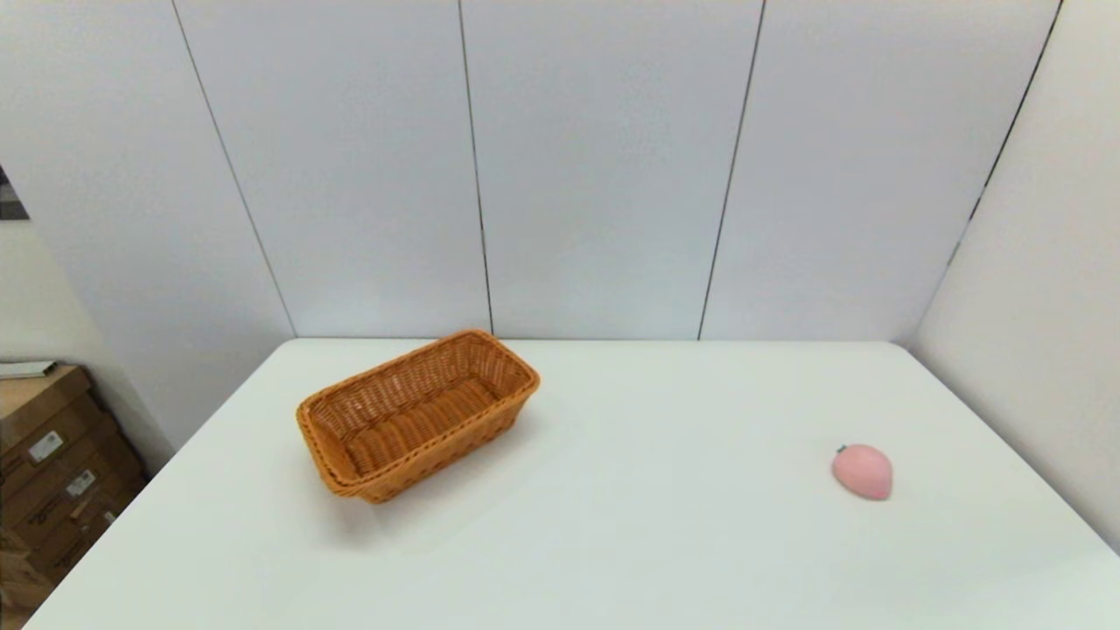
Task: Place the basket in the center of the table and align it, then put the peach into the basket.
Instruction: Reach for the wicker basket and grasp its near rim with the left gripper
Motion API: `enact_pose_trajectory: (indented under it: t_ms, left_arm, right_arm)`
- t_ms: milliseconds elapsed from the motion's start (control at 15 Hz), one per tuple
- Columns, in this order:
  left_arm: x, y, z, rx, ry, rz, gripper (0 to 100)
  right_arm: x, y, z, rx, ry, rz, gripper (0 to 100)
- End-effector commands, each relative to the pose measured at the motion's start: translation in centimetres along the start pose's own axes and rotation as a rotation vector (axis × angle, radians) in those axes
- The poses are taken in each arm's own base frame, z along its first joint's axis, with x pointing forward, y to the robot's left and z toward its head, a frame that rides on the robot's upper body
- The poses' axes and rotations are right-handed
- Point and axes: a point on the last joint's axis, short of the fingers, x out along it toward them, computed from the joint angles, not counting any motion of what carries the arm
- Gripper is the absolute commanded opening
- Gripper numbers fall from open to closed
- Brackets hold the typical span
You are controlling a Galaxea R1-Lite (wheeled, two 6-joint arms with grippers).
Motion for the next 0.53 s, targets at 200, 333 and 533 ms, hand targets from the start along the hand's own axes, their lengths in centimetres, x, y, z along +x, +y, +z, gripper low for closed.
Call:
enact_pose_trajectory:
  t_ms: [200,333,533]
  left_arm:
    - [3.1,-0.6,11.7,-0.086,0.104,0.017,100]
    - [7.5,-0.9,15.8,-0.190,0.175,0.029,100]
    - [15.5,-1.4,17.5,-0.282,0.358,0.058,100]
  right_arm:
    - [0.0,0.0,0.0,-0.005,0.001,0.002,100]
    - [0.0,0.0,0.0,-0.005,0.001,0.000,100]
    - [0.0,0.0,0.0,-0.005,0.001,0.000,100]
